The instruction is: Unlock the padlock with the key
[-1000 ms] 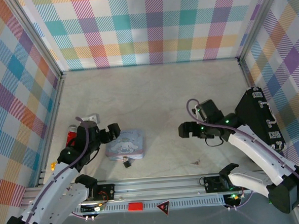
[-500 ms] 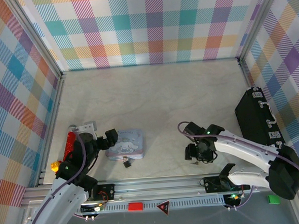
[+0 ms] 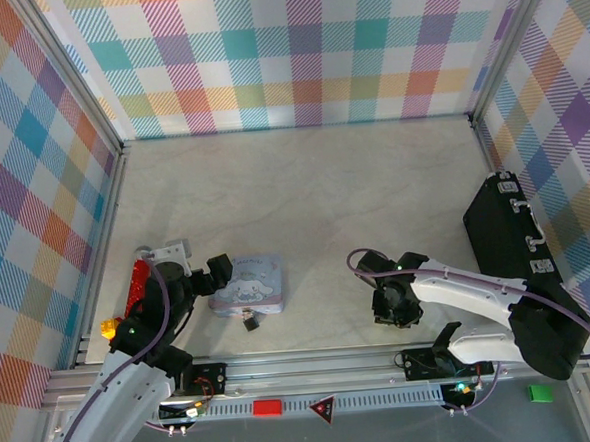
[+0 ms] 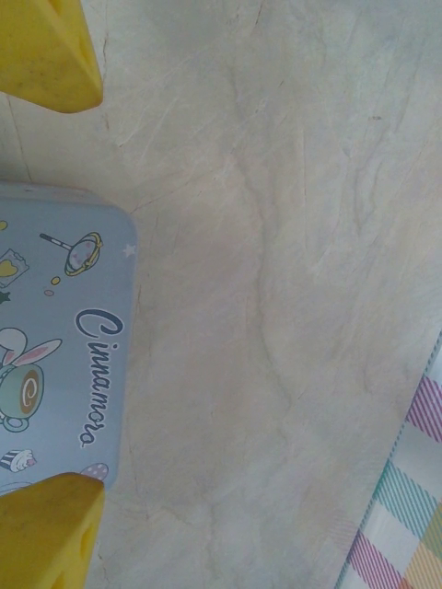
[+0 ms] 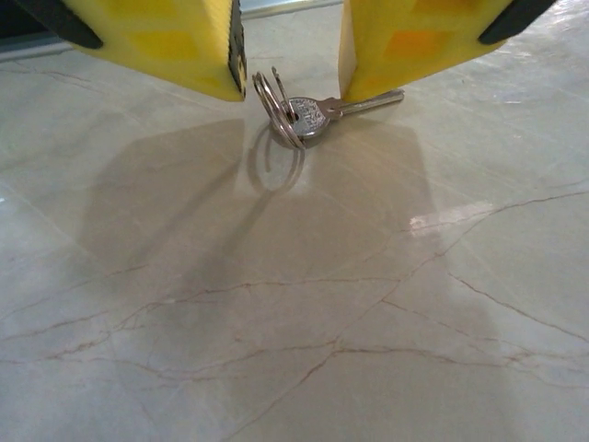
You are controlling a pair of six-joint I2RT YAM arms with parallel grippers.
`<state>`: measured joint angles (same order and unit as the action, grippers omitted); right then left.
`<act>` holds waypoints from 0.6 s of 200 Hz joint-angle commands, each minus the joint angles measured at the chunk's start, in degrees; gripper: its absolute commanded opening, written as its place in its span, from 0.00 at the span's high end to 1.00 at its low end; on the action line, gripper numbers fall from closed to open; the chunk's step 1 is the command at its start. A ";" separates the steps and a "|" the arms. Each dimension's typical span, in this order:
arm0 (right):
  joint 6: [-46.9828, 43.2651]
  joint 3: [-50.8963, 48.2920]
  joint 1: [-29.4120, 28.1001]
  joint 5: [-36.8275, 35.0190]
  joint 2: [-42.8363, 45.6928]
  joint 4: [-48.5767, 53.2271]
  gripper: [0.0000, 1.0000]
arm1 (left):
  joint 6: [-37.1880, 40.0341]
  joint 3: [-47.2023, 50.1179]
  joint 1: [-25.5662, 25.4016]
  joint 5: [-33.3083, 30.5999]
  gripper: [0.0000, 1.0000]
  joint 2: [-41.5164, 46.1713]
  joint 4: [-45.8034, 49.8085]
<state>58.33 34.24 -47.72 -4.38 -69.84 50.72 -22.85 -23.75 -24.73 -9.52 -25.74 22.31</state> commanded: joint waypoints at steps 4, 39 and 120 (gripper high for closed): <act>1.06 -0.91 -0.36 -1.33 -0.29 -0.35 0.73 | 0.70 0.44 -0.38 0.11 0.00 0.51 -1.54; 0.74 -1.02 -0.35 -1.51 -1.38 -1.58 0.79 | 0.71 0.29 -0.40 -0.06 0.00 0.51 -1.49; 0.55 -1.70 -0.40 -1.39 -4.05 -4.97 0.86 | 0.83 0.42 -0.41 -0.24 0.00 0.69 -1.64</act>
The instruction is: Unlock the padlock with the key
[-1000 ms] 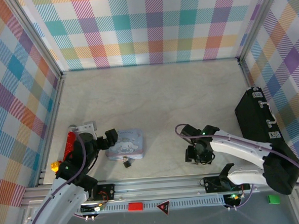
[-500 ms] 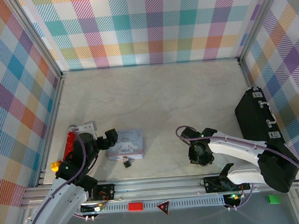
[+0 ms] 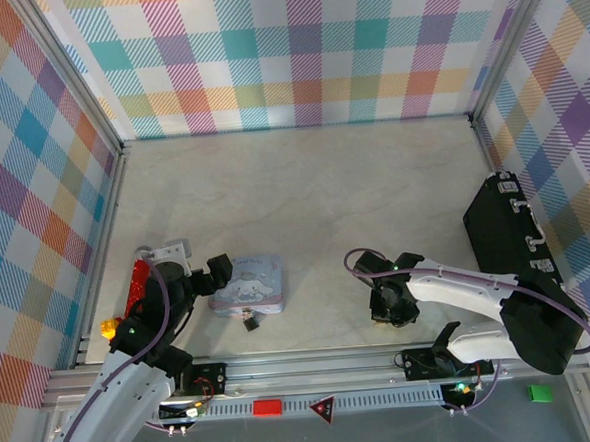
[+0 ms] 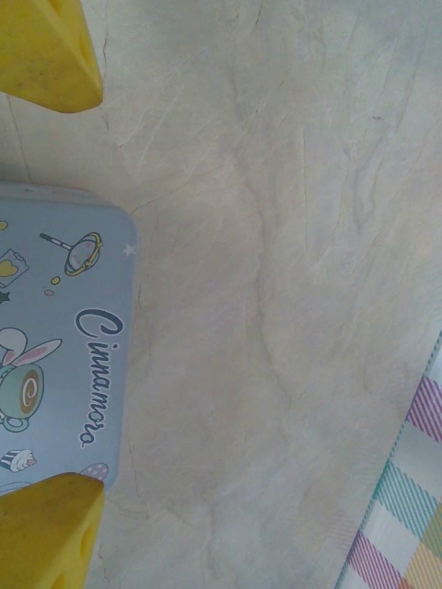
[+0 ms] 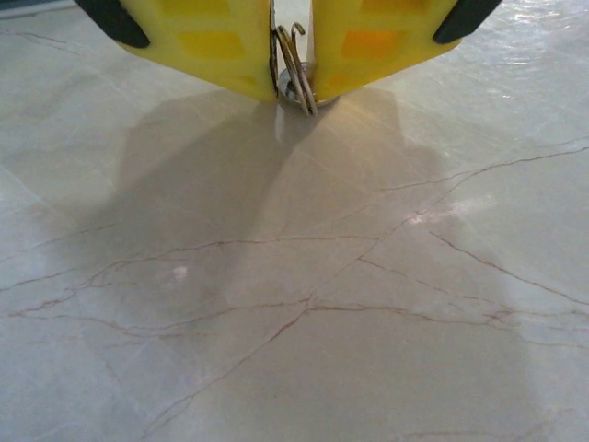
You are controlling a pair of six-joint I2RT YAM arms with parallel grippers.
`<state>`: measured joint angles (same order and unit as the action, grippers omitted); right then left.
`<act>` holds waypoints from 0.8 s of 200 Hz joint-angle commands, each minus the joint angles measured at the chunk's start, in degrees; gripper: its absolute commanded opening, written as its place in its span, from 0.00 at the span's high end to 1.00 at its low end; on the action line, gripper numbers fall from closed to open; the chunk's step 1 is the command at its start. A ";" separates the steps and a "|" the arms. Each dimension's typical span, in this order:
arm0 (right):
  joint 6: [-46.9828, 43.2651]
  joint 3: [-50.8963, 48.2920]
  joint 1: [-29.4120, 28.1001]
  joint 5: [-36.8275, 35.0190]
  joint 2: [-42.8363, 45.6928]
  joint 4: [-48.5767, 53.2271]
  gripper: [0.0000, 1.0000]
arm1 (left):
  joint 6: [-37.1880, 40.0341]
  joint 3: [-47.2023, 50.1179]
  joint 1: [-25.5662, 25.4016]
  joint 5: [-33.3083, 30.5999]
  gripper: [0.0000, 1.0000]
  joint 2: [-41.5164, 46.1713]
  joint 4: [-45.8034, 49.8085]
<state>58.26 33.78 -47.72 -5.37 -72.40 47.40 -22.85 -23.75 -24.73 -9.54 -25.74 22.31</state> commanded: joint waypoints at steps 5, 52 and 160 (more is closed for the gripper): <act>0.63 -1.35 -0.38 -0.20 -1.66 -2.14 0.87 | 0.81 0.41 -0.36 -0.22 0.00 0.66 -1.64; 0.98 -1.61 -0.35 0.20 -2.02 -4.02 0.95 | 0.80 0.57 -0.41 -0.39 0.00 0.42 -1.82; 10.15 -5.03 -0.42 -1.93 13.87 -16.38 1.00 | 1.74 0.31 -0.40 1.10 0.00 -3.07 -5.06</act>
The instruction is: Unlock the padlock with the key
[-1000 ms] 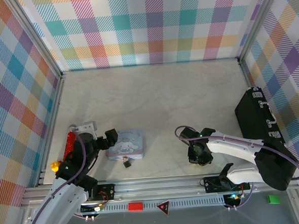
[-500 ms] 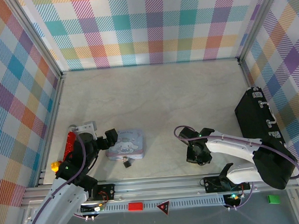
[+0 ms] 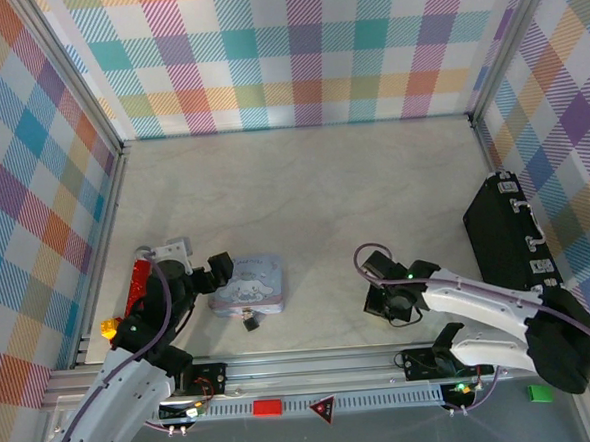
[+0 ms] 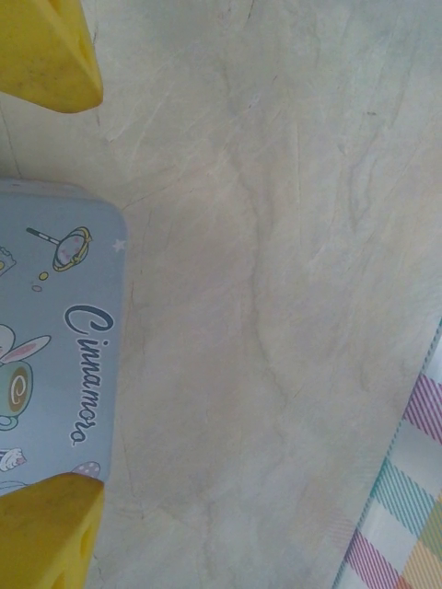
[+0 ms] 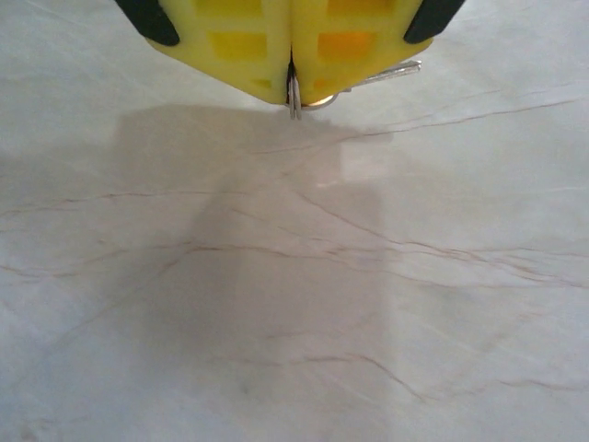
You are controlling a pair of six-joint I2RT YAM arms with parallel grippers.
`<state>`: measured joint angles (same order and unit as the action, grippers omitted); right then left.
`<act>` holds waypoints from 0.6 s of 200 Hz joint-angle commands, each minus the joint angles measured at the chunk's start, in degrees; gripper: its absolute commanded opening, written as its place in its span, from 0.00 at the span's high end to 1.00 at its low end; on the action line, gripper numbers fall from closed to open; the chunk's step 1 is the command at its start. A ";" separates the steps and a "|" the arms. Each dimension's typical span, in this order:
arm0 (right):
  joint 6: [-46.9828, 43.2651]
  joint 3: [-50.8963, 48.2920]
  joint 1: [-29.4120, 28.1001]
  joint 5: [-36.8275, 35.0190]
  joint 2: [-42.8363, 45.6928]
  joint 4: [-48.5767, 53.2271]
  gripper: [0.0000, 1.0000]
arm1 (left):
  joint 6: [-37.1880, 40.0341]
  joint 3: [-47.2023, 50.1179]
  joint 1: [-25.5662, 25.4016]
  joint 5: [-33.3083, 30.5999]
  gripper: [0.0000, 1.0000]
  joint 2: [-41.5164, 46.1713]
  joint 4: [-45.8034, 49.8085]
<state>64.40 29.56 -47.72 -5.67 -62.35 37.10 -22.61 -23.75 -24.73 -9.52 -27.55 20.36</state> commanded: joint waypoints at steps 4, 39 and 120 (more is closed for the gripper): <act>4.22 -0.82 -0.36 -1.67 4.46 -6.67 1.00 | 1.56 0.10 -0.41 1.49 0.00 -1.66 -3.43; 5.38 -0.48 -0.26 -2.90 7.64 -16.05 1.00 | 1.76 -0.08 -0.41 9.25 0.00 -6.93 -9.82; 6.89 9.10 -0.31 1.64 -8.43 -42.32 1.00 | -1.35 -6.31 -1.25 20.17 0.05 -17.59 -13.99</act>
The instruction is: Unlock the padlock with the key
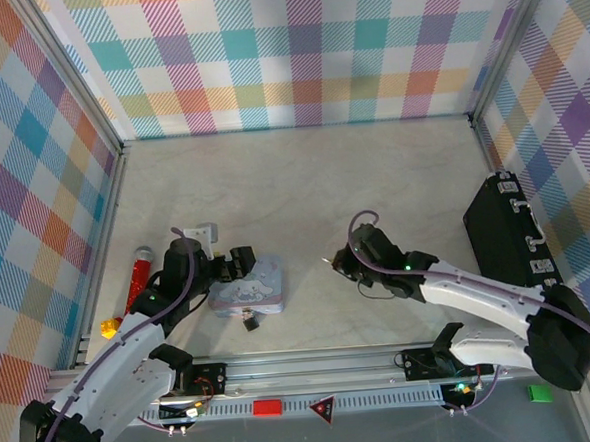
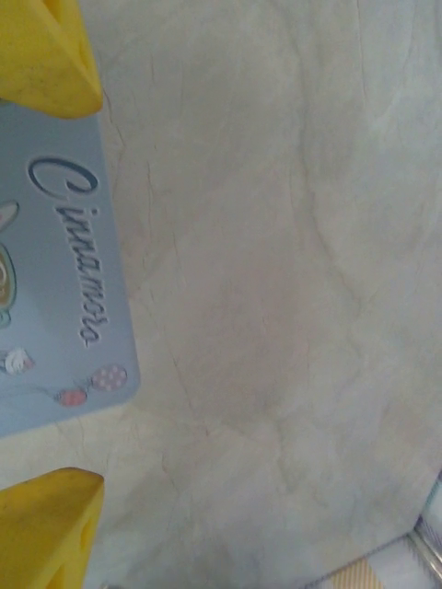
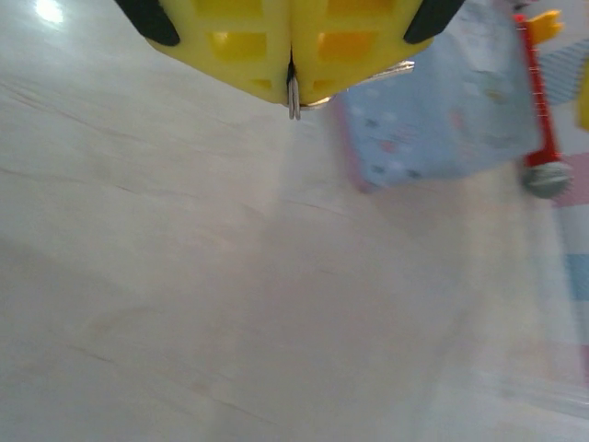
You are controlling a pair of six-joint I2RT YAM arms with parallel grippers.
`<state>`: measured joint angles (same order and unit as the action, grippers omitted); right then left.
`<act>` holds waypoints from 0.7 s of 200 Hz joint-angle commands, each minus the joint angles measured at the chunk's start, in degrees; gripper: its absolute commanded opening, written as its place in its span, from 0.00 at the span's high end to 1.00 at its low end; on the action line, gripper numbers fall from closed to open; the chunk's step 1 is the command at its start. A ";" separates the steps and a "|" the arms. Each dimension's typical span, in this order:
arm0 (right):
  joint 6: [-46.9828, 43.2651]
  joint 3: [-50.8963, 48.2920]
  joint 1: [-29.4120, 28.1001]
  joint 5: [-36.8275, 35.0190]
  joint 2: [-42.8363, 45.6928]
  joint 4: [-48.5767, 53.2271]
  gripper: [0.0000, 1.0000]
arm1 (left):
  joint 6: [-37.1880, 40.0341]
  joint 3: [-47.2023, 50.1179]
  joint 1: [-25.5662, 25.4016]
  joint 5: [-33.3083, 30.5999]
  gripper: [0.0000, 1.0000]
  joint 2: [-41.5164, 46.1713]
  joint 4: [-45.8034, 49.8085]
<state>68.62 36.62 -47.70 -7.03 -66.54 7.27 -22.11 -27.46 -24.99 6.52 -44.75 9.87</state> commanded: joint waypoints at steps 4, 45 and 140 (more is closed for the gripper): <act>3.13 2.46 -0.29 3.52 -5.12 -13.30 1.00 | -1.95 -2.68 -1.33 4.07 0.06 -0.51 -3.68; 7.88 2.95 -0.51 6.97 -10.57 -21.83 1.00 | -4.36 -2.16 -5.00 5.72 0.13 -3.39 -10.02; 13.35 3.17 -2.57 13.25 -17.37 -34.42 1.00 | -4.35 -4.52 -9.63 8.62 0.35 -12.38 -17.64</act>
<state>80.68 38.68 -49.89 4.10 -83.18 -21.93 -26.28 -30.09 -33.82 13.80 -56.40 -4.38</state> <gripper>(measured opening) 0.044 0.677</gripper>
